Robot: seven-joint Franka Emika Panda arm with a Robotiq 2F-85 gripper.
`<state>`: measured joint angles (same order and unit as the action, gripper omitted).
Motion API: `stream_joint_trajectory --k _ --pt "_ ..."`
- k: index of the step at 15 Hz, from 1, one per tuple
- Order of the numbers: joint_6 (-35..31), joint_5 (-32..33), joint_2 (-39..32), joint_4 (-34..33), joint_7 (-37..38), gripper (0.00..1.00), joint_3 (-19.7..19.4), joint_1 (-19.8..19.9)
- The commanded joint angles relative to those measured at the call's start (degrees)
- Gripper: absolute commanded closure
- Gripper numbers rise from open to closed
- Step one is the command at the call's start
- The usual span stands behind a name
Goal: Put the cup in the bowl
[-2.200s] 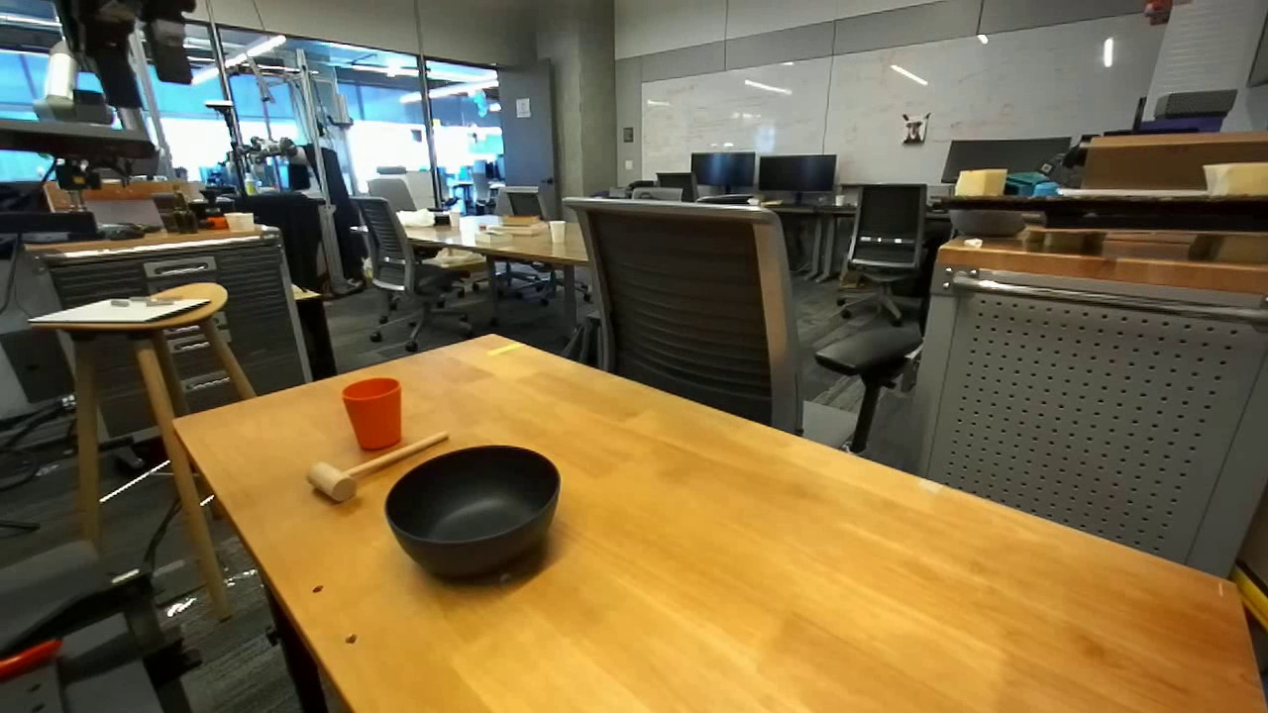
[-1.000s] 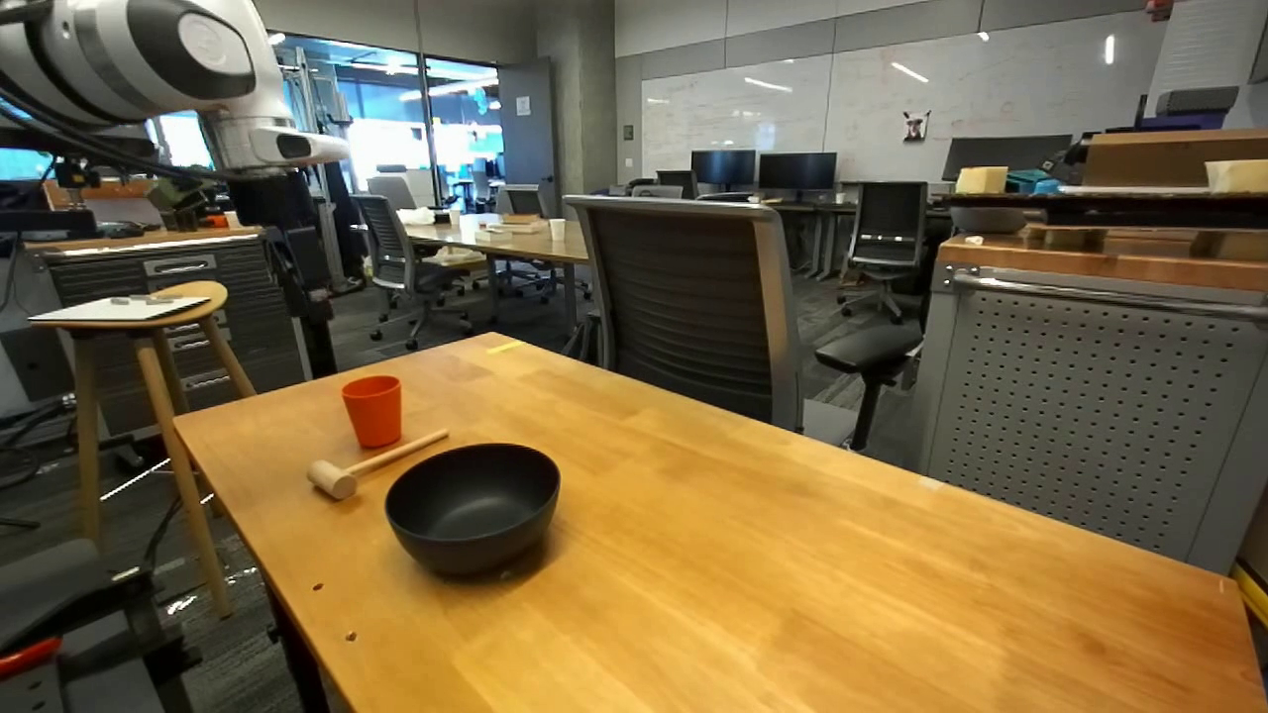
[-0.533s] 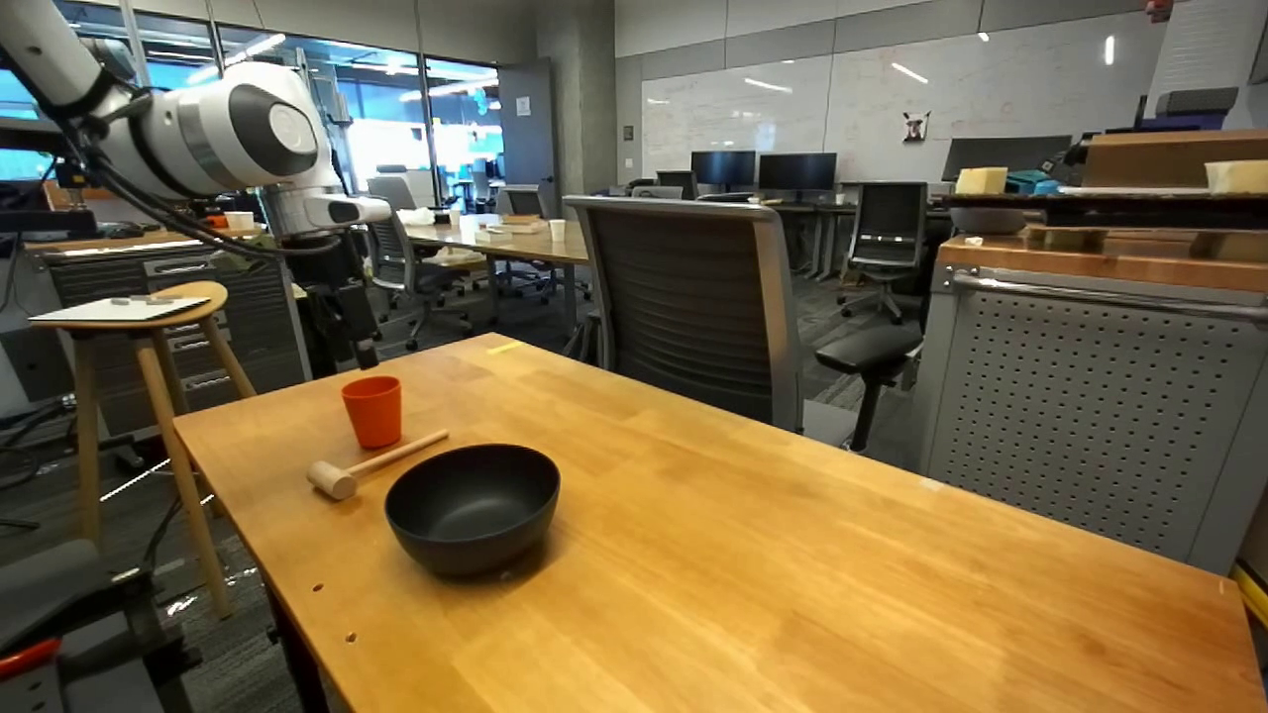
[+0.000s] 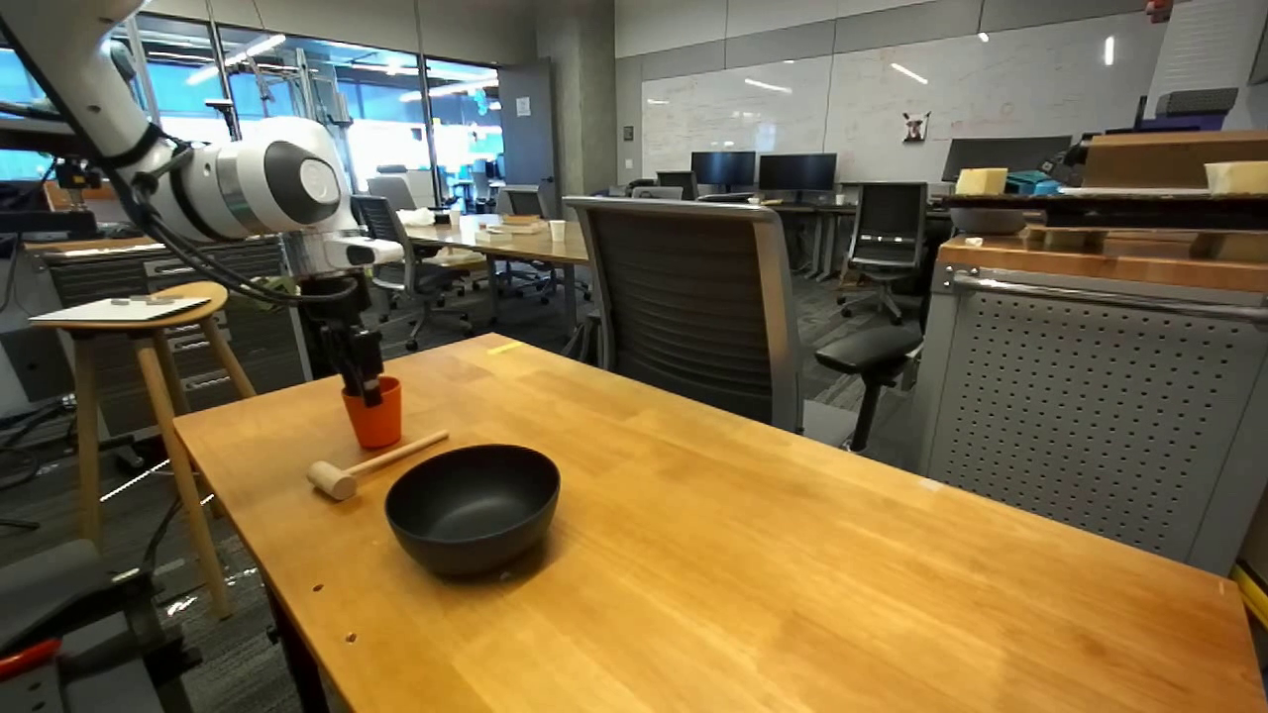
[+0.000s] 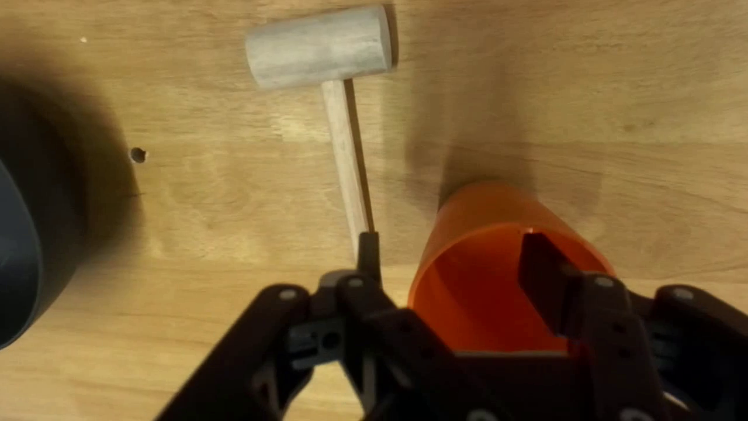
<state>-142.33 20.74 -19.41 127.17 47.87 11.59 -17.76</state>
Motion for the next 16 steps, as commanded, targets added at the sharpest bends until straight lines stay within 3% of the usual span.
stream_joint_trajectory --k 1,5,6,10,12,16 --pt "-1.7 0.0 -2.3 -1.8 0.3 0.65 -3.0 -2.7" --pt "-2.3 -0.6 -4.0 -2.4 -0.7 0.96 -4.3 -3.8" --pt "-1.5 -0.3 -3.1 -2.1 -1.7 0.99 -4.1 -4.4" --pt "2.2 2.6 5.8 -0.1 -5.0 0.99 -2.9 -7.0" --pt "8.0 4.3 11.3 0.2 -3.7 0.99 -3.7 -7.5" --pt "20.5 8.3 21.7 2.4 1.5 0.99 -3.8 -2.7"
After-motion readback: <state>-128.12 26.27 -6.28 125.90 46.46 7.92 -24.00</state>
